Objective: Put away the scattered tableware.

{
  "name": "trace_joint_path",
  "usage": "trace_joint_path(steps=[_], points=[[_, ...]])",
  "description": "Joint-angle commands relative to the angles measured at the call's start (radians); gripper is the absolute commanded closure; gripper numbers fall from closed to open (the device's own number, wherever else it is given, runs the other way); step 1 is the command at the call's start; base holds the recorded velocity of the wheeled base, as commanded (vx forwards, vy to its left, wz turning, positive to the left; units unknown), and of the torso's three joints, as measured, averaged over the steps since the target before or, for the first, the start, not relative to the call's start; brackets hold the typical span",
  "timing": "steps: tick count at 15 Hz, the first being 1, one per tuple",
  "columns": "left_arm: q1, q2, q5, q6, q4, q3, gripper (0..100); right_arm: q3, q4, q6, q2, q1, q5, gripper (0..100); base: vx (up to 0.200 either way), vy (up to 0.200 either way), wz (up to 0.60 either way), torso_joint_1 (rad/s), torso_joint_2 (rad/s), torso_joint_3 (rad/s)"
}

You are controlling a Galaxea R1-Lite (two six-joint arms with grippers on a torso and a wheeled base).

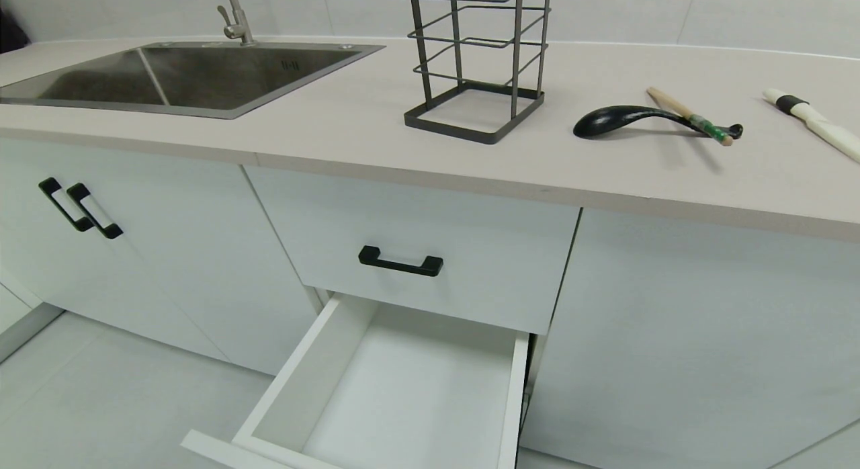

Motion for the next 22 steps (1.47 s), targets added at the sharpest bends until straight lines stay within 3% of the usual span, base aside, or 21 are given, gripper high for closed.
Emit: trace_joint_path(steps=[1, 8, 19, 22], points=[[0.001, 0.000, 0.002, -0.001, -0.001, -0.002, 0, 0.000, 0.000, 0.000, 0.001, 0.000, 0.000, 100, 0.000, 0.000, 0.00, 0.000, 0.00, 0.000], [0.001, 0.000, 0.014, 0.000, -0.001, 0.000, 0, 0.000, 0.000, -0.002, 0.001, 0.000, 0.000, 100, 0.000, 0.000, 0.00, 0.155, -0.09, -0.084], [0.001, 0.000, 0.014, -0.003, -0.001, 0.000, 0, 0.000, 0.000, -0.008, 0.001, 0.000, 0.003, 100, 0.000, 0.000, 0.00, 0.177, -0.53, -0.213], [0.001, 0.000, 0.014, -0.003, -0.001, 0.000, 0, 0.000, 0.000, -0.008, 0.001, 0.000, 0.005, 100, 0.000, 0.000, 0.00, 0.387, -0.49, -0.233]])
